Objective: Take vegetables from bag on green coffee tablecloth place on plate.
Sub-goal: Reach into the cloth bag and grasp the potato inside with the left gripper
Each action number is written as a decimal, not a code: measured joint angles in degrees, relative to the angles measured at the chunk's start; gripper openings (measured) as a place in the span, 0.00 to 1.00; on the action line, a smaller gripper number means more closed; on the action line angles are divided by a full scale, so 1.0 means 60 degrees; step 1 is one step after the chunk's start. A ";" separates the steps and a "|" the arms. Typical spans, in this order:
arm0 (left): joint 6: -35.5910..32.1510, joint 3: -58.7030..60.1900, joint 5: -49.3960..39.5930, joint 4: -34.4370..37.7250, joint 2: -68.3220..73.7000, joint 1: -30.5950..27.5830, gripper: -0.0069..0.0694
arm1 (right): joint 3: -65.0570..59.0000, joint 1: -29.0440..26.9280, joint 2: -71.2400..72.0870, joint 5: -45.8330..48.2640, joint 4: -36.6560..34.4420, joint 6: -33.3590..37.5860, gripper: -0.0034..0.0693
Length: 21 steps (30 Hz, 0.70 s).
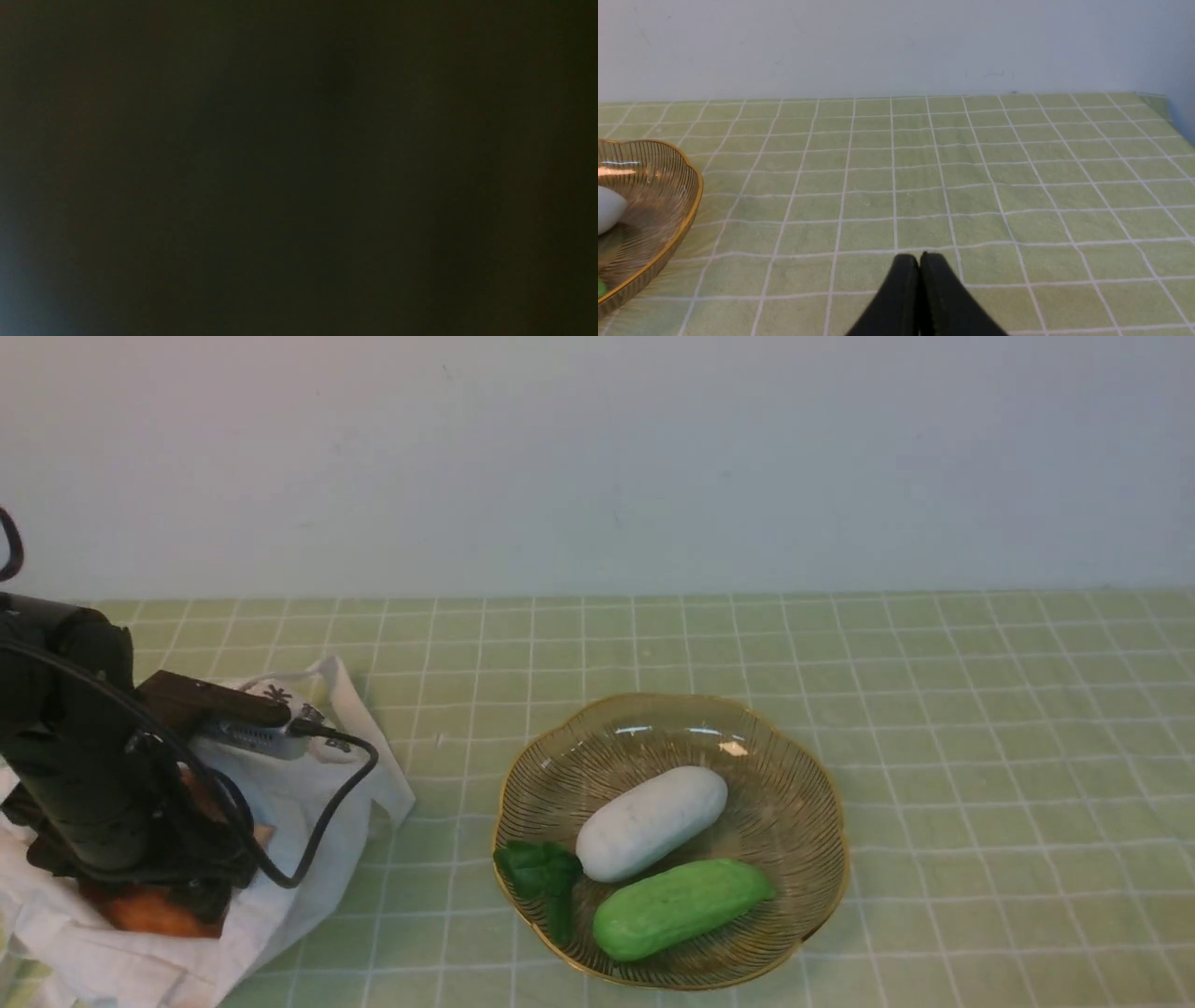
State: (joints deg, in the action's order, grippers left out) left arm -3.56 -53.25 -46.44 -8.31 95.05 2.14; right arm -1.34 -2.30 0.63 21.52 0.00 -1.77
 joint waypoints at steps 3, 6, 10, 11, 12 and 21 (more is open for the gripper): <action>0.0019 -0.0038 -0.0271 -0.0070 0.0074 0.0000 0.82 | 0.0000 0.0000 0.0000 0.0000 0.0000 0.0000 0.03; 0.0190 -0.0066 -0.0673 -0.0155 0.0095 0.0000 0.82 | 0.0000 0.0000 0.0000 0.0000 0.0000 0.0000 0.03; 0.0353 -0.0120 -0.0794 -0.0227 0.0246 0.0000 0.82 | 0.0000 0.0000 0.0000 0.0000 0.0000 0.0000 0.03; 0.0379 -0.0144 -0.0794 -0.0241 0.0273 0.0000 0.82 | 0.0000 0.0000 0.0000 0.0000 0.0000 0.0000 0.03; 0.0403 -0.0170 -0.0805 -0.0246 0.0312 0.0000 0.82 | 0.0000 0.0000 0.0000 0.0000 0.0000 0.0000 0.03; 0.0436 -0.0274 -0.1280 -0.0308 0.0563 0.0000 0.72 | 0.0000 0.0000 0.0000 0.0000 0.0000 0.0000 0.03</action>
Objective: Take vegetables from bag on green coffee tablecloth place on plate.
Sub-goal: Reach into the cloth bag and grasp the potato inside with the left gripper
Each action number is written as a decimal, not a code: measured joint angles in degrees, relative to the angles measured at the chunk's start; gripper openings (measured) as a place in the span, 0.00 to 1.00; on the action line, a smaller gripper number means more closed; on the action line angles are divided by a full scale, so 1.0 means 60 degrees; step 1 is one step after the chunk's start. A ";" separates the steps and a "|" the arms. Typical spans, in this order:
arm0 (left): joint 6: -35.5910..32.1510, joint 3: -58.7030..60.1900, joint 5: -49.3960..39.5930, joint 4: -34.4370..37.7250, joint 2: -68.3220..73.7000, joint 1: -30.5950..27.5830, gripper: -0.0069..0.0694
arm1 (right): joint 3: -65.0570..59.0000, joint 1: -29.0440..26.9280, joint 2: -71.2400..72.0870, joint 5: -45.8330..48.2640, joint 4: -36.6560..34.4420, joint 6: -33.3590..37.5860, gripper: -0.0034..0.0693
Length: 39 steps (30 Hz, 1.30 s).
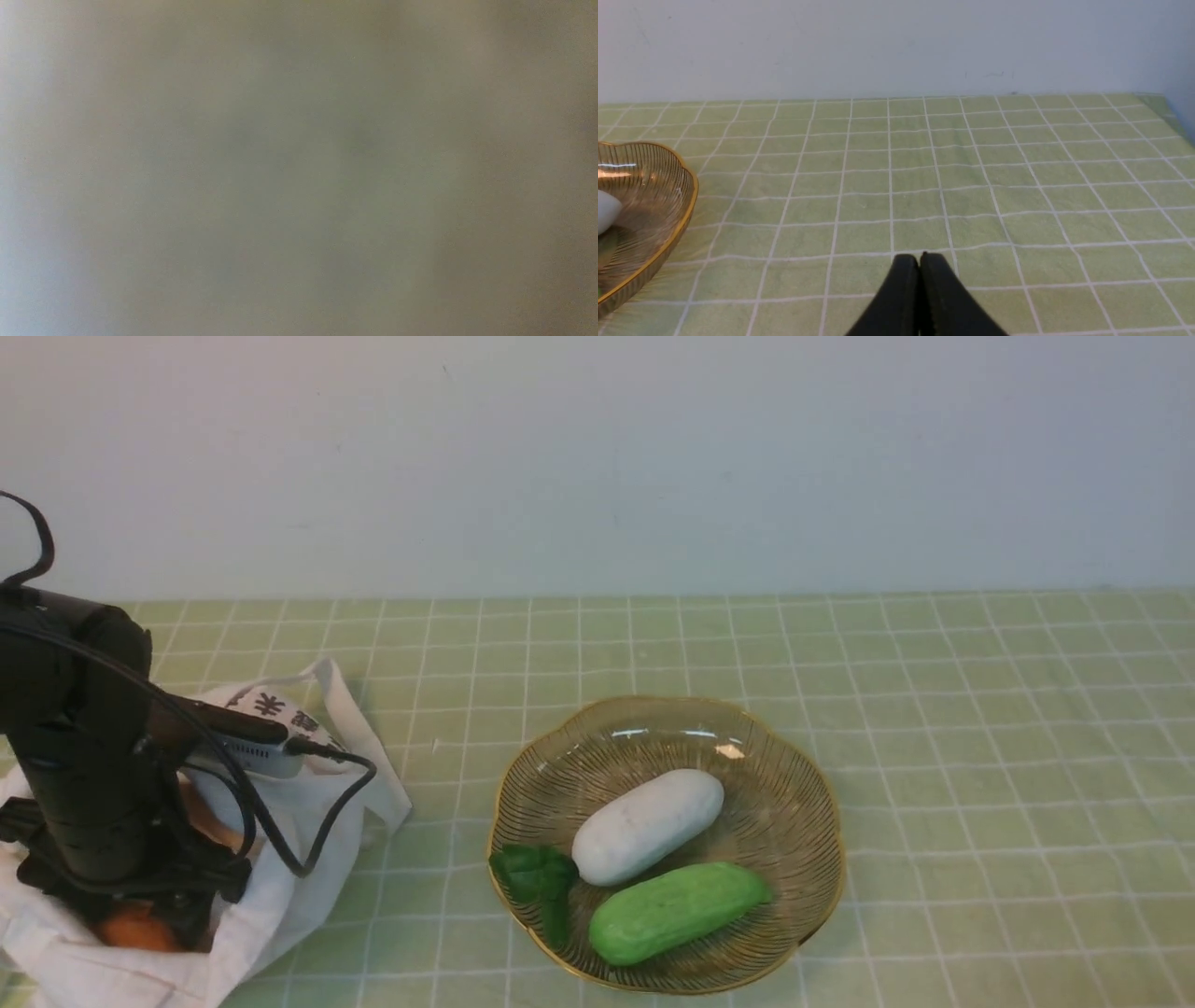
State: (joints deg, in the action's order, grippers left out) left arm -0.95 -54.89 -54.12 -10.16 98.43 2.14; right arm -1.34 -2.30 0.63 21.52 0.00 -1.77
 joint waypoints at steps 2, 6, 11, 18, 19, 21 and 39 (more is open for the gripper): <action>0.0000 -0.0009 -0.0061 -0.0029 0.0019 0.0000 0.72 | 0.0000 0.0000 0.0000 0.0000 0.0000 0.0000 0.03; 0.0057 -0.0109 -0.0192 -0.0029 -0.0023 0.0000 0.72 | 0.0000 0.0000 0.0000 0.0000 0.0000 0.0000 0.03; 0.0064 -0.0624 -0.0876 0.0097 -0.0709 0.0000 0.34 | 0.0000 0.0000 0.0000 0.0000 0.0000 0.0000 0.03; 0.0054 -0.1256 -0.1216 0.0592 -0.2610 0.0082 0.09 | 0.0000 0.0000 0.0000 0.0000 0.0000 0.0000 0.03; 0.0054 -0.1267 -0.1269 0.0592 -0.2836 0.0126 0.08 | 0.0000 0.0000 0.0000 0.0000 0.0000 0.0000 0.03; 0.0054 -0.1267 -0.1465 0.0605 -0.3058 0.0155 0.08 | 0.0000 0.0000 0.0000 0.0000 0.0000 0.0000 0.03; 0.0274 -0.1267 -0.2406 0.0742 -0.1007 0.0158 0.64 | 0.0000 0.0000 0.0000 0.0000 0.0000 0.0000 0.03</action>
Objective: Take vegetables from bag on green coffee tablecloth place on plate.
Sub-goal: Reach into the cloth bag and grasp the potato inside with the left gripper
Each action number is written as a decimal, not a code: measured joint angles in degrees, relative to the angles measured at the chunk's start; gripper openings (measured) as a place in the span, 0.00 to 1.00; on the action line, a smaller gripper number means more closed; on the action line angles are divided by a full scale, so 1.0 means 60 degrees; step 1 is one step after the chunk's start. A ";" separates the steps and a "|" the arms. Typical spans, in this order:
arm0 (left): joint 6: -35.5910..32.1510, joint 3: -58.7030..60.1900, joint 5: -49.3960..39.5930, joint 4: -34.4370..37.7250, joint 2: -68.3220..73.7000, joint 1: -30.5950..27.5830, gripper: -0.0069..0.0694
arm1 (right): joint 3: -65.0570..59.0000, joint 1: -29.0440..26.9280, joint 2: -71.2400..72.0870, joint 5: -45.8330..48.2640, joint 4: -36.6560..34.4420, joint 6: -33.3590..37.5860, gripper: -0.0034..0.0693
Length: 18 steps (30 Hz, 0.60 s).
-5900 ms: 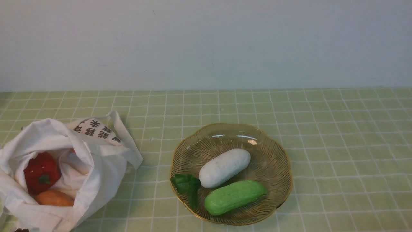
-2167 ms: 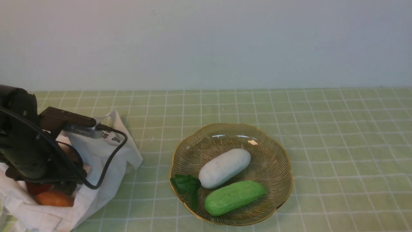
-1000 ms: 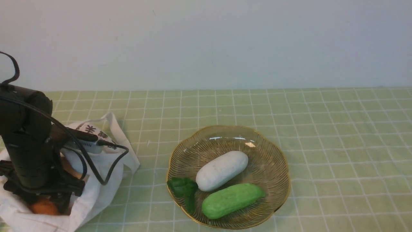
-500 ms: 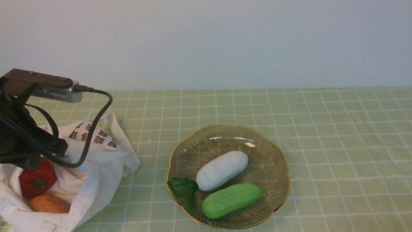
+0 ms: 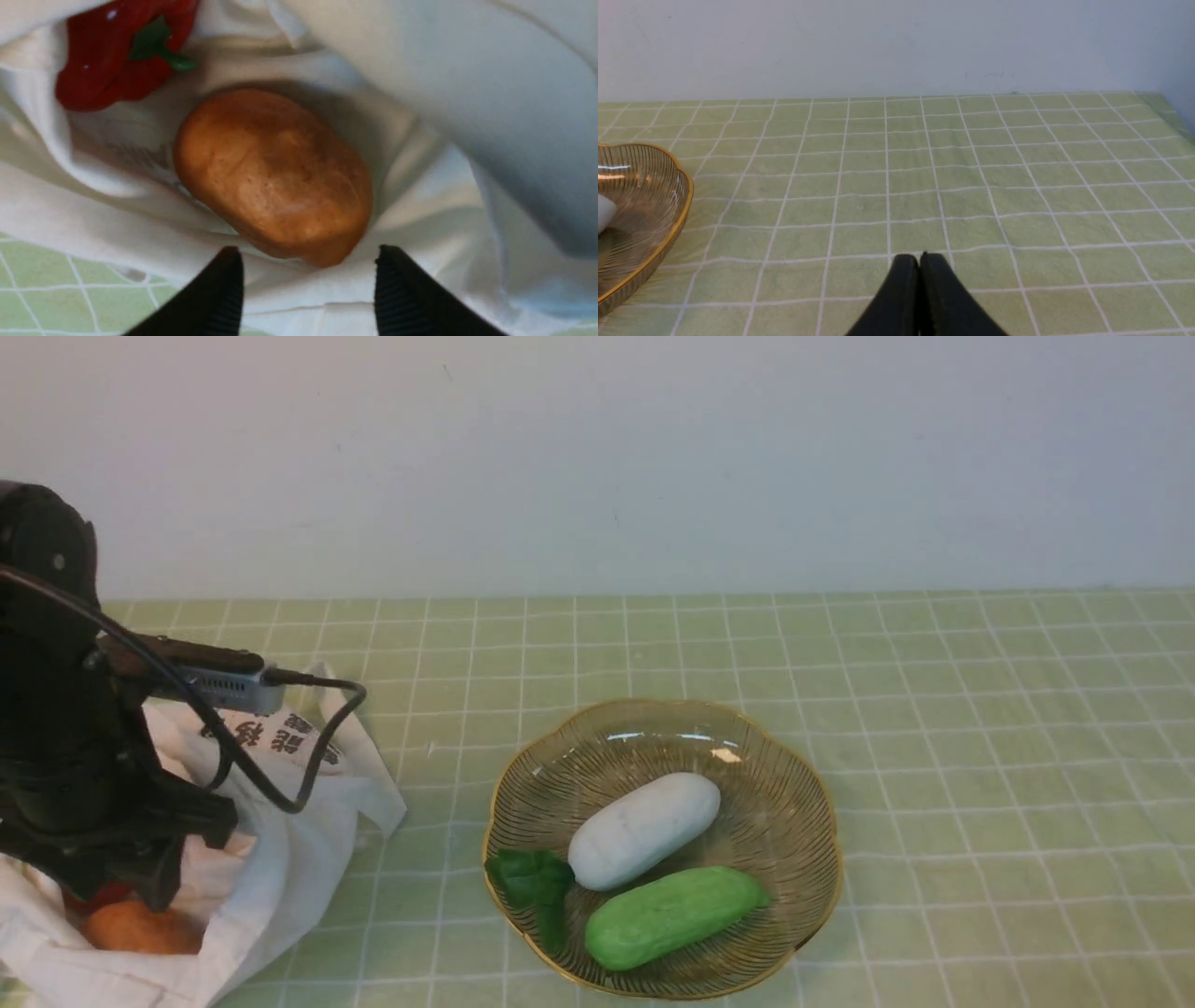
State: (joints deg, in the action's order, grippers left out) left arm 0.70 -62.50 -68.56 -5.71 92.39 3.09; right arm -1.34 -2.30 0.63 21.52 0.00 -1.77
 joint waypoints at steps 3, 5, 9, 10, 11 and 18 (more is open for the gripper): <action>0.0138 0.0000 0.0113 -0.0076 0.0436 0.0000 0.78 | 0.0000 0.0000 0.0000 0.0000 0.0000 0.0000 0.03; 0.0161 0.0000 0.0172 -0.0111 0.0583 0.0000 0.81 | 0.0000 0.0000 0.0000 0.0000 0.0000 0.0000 0.03; 0.0218 0.0000 0.0214 -0.0191 0.1205 0.0000 0.89 | 0.0000 0.0000 0.0000 0.0000 0.0000 0.0000 0.03; 0.0218 0.0000 0.0202 -0.0191 0.1314 0.0000 0.89 | 0.0000 0.0000 0.0000 0.0000 0.0000 0.0000 0.03; 0.0218 0.0000 0.0196 -0.0191 0.1334 0.0000 0.90 | 0.0000 0.0000 0.0000 0.0000 0.0000 0.0000 0.03; 0.0570 0.0000 0.0127 -0.0839 0.1757 0.0177 0.90 | 0.0000 0.0000 0.0000 0.0000 0.0000 0.0000 0.03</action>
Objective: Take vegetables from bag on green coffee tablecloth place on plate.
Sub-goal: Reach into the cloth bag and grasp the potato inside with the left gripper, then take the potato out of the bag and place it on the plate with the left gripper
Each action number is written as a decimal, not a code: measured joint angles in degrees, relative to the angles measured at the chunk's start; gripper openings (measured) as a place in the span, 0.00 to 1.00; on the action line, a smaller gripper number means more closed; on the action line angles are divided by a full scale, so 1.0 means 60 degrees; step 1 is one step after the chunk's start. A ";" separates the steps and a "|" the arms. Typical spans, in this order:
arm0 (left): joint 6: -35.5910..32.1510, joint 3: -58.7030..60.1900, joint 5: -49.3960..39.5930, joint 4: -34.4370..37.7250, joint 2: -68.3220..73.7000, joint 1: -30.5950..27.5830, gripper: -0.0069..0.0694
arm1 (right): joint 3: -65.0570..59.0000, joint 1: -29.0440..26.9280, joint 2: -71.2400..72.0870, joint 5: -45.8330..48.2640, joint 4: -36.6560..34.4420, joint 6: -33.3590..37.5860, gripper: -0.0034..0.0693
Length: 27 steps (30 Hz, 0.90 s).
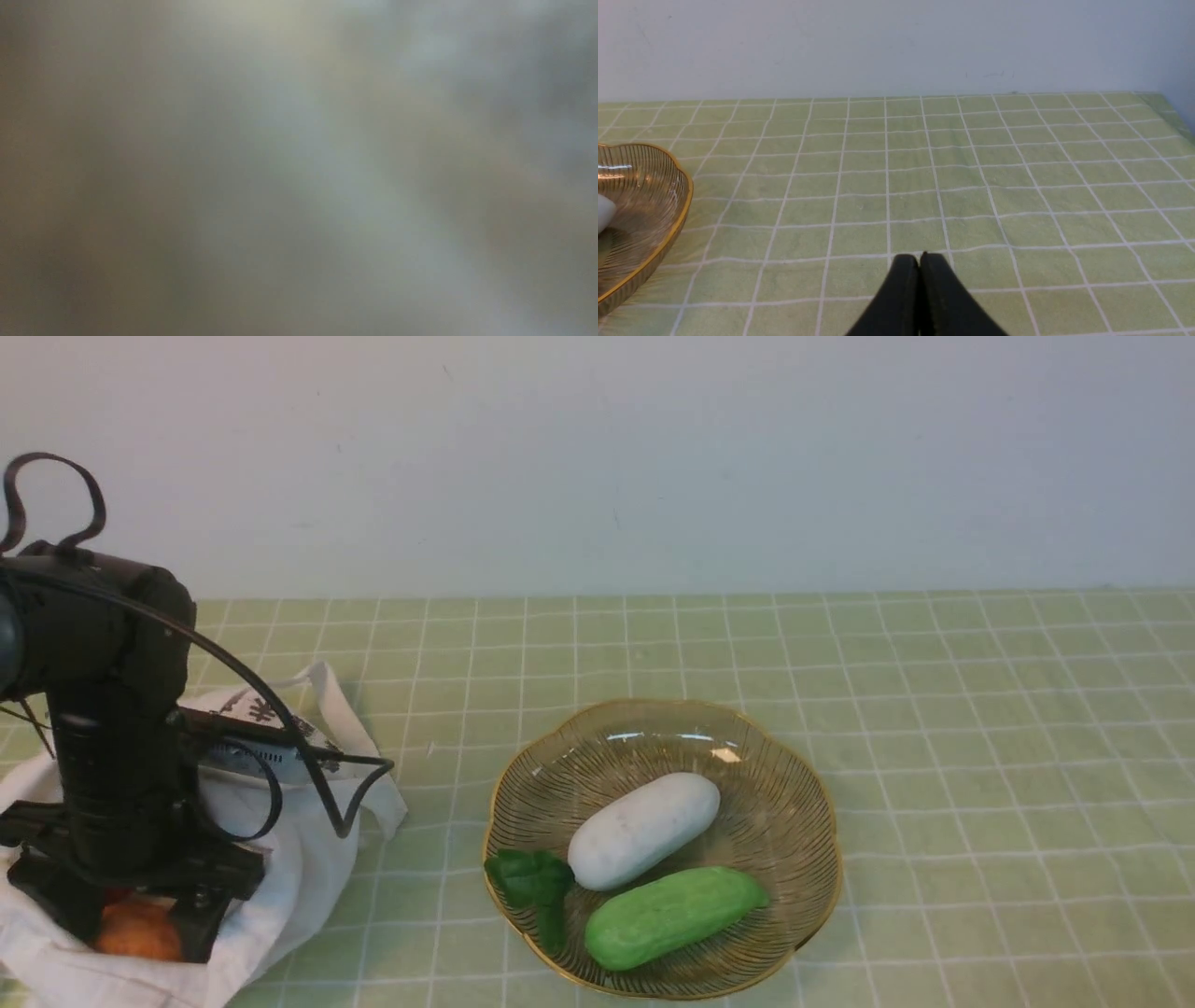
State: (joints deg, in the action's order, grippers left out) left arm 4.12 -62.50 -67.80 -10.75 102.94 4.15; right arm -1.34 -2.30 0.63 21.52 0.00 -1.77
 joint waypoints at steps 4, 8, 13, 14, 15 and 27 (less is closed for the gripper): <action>0.0323 0.0000 -0.0035 -0.0407 0.0114 0.0000 0.89 | 0.0000 0.0000 0.0000 0.0000 0.0000 0.0000 0.03; 0.0408 -0.0022 -0.0146 -0.0405 0.0281 0.0000 0.85 | 0.0000 0.0000 0.0000 0.0000 0.0000 0.0000 0.03; 0.0417 -0.0075 -0.0200 -0.0405 0.0378 0.0000 0.77 | 0.0000 0.0000 0.0000 0.0000 0.0000 0.0000 0.03; 0.0417 -0.0075 -0.0200 -0.0405 0.0378 0.0000 0.77 | 0.0000 0.0000 0.0000 0.0000 0.0000 0.0000 0.03; 0.0417 -0.0075 -0.0200 -0.0405 0.0378 0.0000 0.77 | 0.0000 0.0000 0.0000 0.0000 0.0000 0.0000 0.03; 0.0073 -0.0297 -0.0154 0.0067 -0.1204 0.0000 0.74 | 0.0000 0.0000 0.0000 0.0000 0.0000 0.0000 0.03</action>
State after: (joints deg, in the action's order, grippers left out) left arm 4.55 -64.28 -68.72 -10.35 95.72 4.15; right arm -1.34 -2.30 0.63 21.52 0.00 -1.77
